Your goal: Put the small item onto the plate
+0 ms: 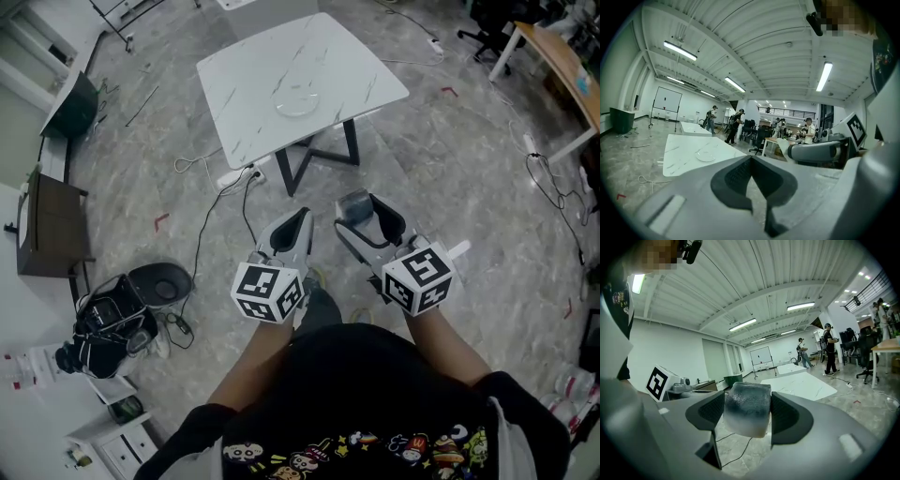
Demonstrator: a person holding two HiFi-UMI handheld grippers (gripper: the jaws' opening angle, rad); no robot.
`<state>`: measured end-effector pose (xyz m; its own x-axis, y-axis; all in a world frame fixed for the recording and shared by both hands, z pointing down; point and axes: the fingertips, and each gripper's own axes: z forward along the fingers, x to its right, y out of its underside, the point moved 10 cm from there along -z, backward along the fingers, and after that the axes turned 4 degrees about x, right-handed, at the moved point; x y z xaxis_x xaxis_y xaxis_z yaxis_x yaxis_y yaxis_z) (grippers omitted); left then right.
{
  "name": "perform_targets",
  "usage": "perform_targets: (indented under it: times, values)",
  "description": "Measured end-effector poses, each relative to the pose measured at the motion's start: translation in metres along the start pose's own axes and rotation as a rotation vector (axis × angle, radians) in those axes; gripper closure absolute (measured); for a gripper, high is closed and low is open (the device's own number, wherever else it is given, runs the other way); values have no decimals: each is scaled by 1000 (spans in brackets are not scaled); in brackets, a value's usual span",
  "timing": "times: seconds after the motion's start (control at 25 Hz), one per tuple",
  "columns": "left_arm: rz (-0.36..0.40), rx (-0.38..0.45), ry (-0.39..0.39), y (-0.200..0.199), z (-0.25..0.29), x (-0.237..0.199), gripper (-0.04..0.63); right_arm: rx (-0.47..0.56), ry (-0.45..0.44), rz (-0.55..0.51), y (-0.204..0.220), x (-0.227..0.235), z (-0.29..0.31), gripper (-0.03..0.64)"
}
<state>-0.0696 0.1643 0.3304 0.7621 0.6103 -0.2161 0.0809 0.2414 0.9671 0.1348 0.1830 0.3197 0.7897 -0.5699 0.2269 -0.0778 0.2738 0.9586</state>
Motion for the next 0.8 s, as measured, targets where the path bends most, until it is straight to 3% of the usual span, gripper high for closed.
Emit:
perform_targets:
  times: [0.4, 0.8]
  values:
    - [-28, -16, -25, -11, 7, -79, 595, -26, 11, 2, -8, 2, 77, 281]
    - [-38, -19, 56, -31, 38, -137, 595, -44, 62, -9, -24, -5, 134, 281]
